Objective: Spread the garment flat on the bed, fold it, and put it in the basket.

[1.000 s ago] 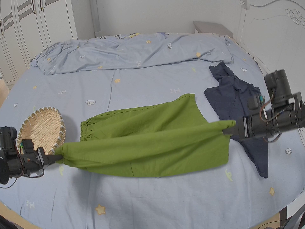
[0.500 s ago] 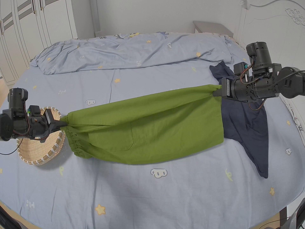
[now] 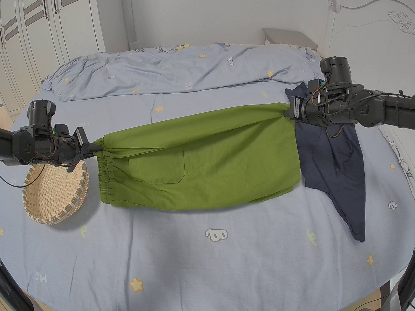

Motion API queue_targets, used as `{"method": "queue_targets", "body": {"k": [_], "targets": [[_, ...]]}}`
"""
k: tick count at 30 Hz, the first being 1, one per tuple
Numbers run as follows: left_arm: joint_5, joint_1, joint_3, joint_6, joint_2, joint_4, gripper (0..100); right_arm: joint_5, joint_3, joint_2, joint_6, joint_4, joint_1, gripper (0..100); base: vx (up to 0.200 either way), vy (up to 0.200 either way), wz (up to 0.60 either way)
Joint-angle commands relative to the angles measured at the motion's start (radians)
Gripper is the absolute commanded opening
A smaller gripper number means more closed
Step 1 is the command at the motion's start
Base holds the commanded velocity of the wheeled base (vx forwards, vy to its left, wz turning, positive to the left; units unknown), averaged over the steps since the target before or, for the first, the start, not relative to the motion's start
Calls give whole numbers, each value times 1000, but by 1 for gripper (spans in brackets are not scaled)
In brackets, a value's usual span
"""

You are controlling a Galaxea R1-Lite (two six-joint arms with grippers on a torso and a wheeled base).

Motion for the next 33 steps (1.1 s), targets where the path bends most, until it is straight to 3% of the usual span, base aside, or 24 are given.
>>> {"method": "queue_targets", "body": {"k": [1,7,33], "targets": [[0,1,-21,9,56,-1,0,-2,-50,64,-4,-2,-1,0,0,0,0],[0,17,-20,20,59,-1,0,-4,-116,127,-7,5,1,0,0,0,0],[0,2,-70,49,172,-13,0,-13,-98,213,6,2,7,0,0,0,0]]}}
